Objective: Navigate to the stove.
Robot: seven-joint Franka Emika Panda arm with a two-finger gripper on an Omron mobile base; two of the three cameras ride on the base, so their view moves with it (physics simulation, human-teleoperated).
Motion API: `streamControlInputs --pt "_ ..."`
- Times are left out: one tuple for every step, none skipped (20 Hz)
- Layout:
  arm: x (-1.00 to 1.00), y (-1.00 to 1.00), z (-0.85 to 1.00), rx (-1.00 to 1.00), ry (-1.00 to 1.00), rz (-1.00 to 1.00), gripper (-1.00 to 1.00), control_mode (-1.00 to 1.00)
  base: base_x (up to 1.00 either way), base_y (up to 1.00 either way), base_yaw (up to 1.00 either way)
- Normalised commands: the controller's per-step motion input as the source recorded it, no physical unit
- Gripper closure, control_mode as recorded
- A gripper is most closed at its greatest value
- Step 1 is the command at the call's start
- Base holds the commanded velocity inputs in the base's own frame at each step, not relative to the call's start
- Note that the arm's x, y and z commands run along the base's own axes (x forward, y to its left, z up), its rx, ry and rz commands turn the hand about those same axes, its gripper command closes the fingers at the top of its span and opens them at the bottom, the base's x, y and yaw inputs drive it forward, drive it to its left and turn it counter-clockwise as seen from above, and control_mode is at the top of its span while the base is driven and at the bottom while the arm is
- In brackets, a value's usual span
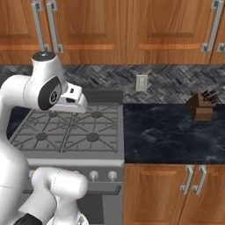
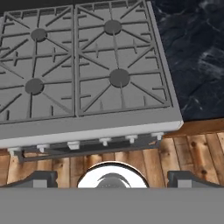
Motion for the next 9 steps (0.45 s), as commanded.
streamControlInputs --pt "0.0 0.0 0.0 0.0 0.0 0.0 -1.0 1.0 0.3 0.34 0.26" --pt "0.0 0.0 0.0 0.0 0.0 0.0 -1.0 1.0 0.34 0.15 0.29" --pt "0.0 0.0 0.0 0.0 0.0 0.0 -1.0 1.0 0.25 0.0 0.27" --pt "0.0 0.0 0.0 0.0 0.0 0.0 -1.0 1.0 0.11 0.0 0.2" --pt "0.0 0.0 0.0 0.0 0.0 0.0 -1.0 1.0 0.05 0.0 0.04" --pt "0.0 0.0 0.0 0.0 0.0 0.0 -1.0 1.0 0.0 0.0 0.0" --pt "0.0 0.0 0.0 0.0 0.0 0.0 -1.0 1.0 0.0 0.0 0.0" --pt "0.0 0.0 0.0 0.0 0.0 0.0 -1.0 1.0 0.0 0.0 0.0" --pt "0.0 0.0 0.0 0.0 0.0 0.0 -1.0 1.0 0.0 0.0 0.0"
